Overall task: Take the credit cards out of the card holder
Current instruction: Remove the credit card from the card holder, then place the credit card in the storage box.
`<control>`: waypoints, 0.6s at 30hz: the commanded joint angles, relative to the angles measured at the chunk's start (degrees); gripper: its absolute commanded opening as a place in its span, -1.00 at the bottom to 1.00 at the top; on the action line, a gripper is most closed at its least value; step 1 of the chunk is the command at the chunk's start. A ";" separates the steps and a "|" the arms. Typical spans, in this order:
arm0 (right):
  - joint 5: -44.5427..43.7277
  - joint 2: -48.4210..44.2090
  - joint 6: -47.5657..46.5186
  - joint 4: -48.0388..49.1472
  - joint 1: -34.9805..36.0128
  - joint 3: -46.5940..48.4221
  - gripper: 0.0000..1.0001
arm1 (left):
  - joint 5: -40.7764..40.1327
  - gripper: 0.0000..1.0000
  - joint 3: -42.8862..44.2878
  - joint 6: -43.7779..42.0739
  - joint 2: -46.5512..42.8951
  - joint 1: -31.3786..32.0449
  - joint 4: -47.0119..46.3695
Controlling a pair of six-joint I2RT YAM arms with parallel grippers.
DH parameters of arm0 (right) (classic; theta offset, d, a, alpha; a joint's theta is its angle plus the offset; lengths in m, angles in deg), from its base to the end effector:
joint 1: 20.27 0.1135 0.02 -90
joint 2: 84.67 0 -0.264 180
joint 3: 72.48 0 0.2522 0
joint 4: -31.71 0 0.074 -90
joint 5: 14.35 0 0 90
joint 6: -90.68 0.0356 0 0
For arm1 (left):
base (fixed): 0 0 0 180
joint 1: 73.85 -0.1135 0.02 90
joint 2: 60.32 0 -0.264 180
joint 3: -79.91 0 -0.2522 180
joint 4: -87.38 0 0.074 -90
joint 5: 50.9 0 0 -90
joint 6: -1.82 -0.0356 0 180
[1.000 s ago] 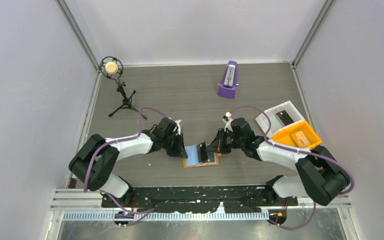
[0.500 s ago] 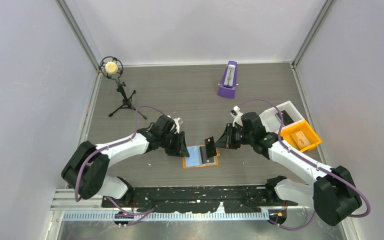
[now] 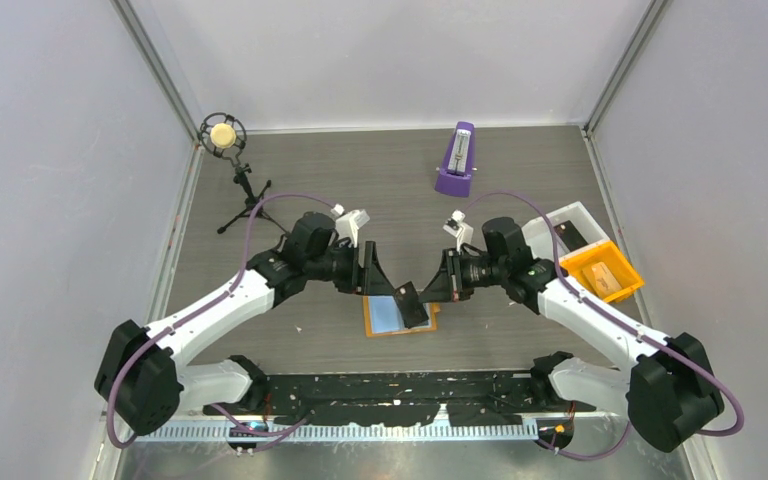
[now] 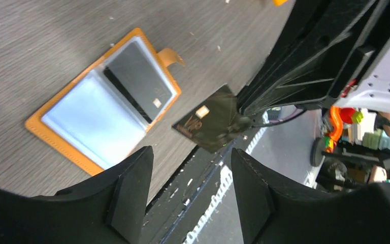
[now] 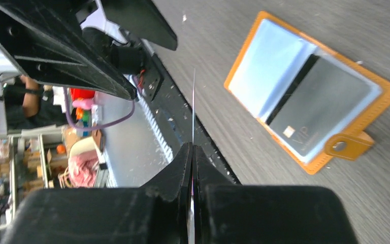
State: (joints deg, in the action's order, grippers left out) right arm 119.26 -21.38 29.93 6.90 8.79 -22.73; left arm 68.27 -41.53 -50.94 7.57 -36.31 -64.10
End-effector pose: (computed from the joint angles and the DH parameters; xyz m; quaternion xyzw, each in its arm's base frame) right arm 0.1846 0.1306 0.2284 -0.1604 0.8360 0.4890 0.1903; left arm 0.1896 -0.1676 0.2527 0.1130 0.8690 -0.4380 0.2006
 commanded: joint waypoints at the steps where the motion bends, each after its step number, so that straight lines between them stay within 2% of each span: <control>1: 8.06 -2.09 1.65 6.31 1.49 -0.55 -0.89 | 8.17 0.21 0.37 -1.05 -0.31 0.01 -5.73; 6: 8.76 -3.74 4.07 9.35 3.22 -1.31 -0.89 | 13.44 0.13 0.02 1.18 0.33 0.07 -10.75; 12: 9.00 -4.58 5.36 10.75 3.28 -1.89 -0.89 | 16.30 -0.15 -0.91 2.44 1.29 0.08 -12.49; 16: 9.12 -5.27 6.43 13.84 3.28 -2.81 -0.89 | 19.10 -0.47 -1.55 4.25 2.28 0.01 -14.34; 18: 8.89 -5.59 7.17 14.78 3.28 -3.48 -0.89 | 20.47 -0.73 -2.08 6.18 2.53 0.06 -17.27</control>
State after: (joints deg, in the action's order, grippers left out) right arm 127.29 -25.10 35.18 16.24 11.90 -25.35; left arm 83.55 -42.76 -47.90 9.63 -36.33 -75.00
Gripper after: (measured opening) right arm 0.067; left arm 0.247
